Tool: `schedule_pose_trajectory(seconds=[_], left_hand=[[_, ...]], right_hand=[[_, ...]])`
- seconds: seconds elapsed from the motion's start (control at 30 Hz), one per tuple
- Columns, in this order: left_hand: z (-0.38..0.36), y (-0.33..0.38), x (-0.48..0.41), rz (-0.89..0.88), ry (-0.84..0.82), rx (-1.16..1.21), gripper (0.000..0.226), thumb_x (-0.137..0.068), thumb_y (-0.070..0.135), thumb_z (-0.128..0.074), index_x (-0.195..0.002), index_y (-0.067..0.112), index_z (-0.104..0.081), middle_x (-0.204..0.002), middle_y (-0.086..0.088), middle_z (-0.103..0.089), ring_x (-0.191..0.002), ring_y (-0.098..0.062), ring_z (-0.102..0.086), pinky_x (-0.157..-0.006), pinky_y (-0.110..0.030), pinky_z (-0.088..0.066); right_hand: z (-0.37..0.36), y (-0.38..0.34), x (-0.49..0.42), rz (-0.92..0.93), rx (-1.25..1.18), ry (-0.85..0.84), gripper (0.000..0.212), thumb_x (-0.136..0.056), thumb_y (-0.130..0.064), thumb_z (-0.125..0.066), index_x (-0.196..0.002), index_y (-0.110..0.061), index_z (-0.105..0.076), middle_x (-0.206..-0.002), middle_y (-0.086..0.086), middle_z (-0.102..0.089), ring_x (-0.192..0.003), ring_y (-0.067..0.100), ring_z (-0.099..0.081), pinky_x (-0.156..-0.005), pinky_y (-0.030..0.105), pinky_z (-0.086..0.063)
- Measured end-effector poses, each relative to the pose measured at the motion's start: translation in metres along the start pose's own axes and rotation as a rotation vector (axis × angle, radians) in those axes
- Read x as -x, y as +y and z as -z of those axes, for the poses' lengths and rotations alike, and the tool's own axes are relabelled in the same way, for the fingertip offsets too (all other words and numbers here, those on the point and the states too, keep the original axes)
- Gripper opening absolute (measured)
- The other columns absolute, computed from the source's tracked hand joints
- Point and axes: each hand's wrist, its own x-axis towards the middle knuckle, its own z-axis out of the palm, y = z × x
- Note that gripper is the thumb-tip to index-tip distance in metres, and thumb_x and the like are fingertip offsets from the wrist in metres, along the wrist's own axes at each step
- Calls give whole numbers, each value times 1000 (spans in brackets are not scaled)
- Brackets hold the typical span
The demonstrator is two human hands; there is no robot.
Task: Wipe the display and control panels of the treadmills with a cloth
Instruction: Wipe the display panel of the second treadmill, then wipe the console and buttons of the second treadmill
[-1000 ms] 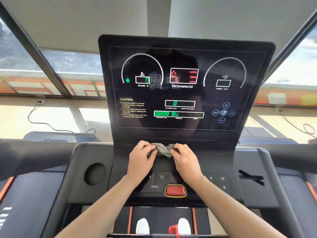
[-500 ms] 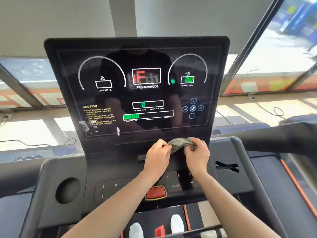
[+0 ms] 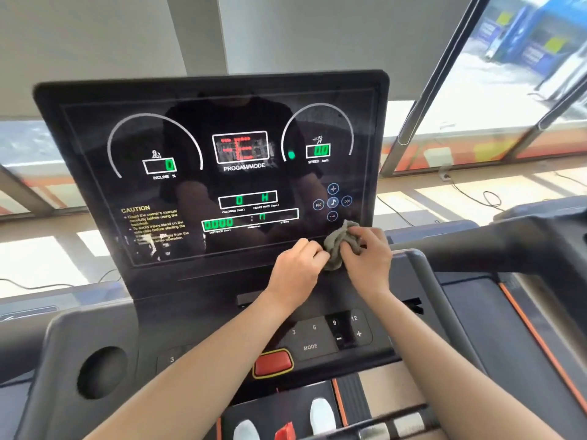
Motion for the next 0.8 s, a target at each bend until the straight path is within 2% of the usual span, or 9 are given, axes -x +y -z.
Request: schedule_pose_trajectory(seconds=[0.07, 0.17, 0.27, 0.33, 0.4, 0.53, 0.6, 0.67, 0.8], left_hand=[[13, -14, 7, 96, 78, 29, 16, -83, 3, -65, -87, 15, -74, -85, 3, -67, -76, -18, -59, -50, -27, -46], [31, -39, 24, 245, 139, 56, 15, -84, 3, -68, -90, 15, -75, -87, 4, -68, -78, -19, -61, -58, -32, -50], [48, -54, 46, 401, 160, 130, 19, -83, 1, -70, -95, 14, -74, -92, 4, -67, -82, -16, -62, -68, -32, -54], [62, -56, 61, 519, 129, 289, 28, -84, -1, -70, -105, 18, -74, -94, 6, -66, -75, -8, -60, -68, -27, -54], [74, -51, 74, 622, 57, 485, 38, -88, -1, -69, -113, 28, -71, -93, 8, -66, -71, -12, -64, -66, -25, -56], [79, -25, 92, 792, -67, 882, 41, -97, 0, -61, -114, 37, -71, -106, 1, -72, -86, -21, -72, -73, -31, -61], [75, -13, 99, 703, -100, 806, 37, -95, 1, -63, -117, 28, -73, -112, 9, -72, -99, -14, -70, -84, -30, -58], [67, -8, 109, 570, -91, 509, 31, -91, 6, -67, -116, 23, -74, -116, 13, -69, -108, -7, -62, -94, -25, -50], [50, -11, 124, 546, -120, 139, 35, -86, 11, -74, -120, 19, -73, -121, 2, -66, -114, -19, -55, -95, -34, -45]], right_hand=[[-12, -9, 8, 104, 11, -48, 26, -80, -8, -75, -105, -15, -72, -103, -5, -55, -88, -4, -52, -82, 9, -43], [-33, -21, 17, 252, 24, -167, 22, -81, -11, -78, -103, -15, -76, -98, -8, -58, -84, 1, -55, -79, 9, -44], [-48, -34, 22, 326, -65, -358, 18, -83, -10, -78, -101, -14, -78, -95, -8, -67, -85, 4, -65, -78, 17, -51], [-49, -38, 25, 257, -134, -421, 17, -84, -8, -76, -99, -14, -78, -94, -6, -72, -85, 6, -67, -77, 21, -52], [-43, -39, 28, 151, -228, -441, 15, -86, -6, -73, -98, -13, -78, -92, -4, -75, -82, 8, -68, -77, 25, -54], [-18, -31, 46, -33, -445, -431, 14, -91, 0, -65, -97, -11, -73, -92, 2, -75, -83, 12, -68, -76, 27, -56], [-2, -20, 52, -95, -459, -387, 16, -92, 0, -64, -95, -14, -72, -93, 2, -75, -83, 13, -68, -74, 27, -56], [15, -2, 55, -131, -389, -332, 19, -92, -2, -65, -91, -20, -72, -90, -3, -74, -79, 13, -66, -71, 26, -55], [39, 35, 55, -189, -131, -92, 16, -90, -9, -66, -94, -24, -71, -97, -4, -70, -79, 4, -62, -81, 32, -55]])
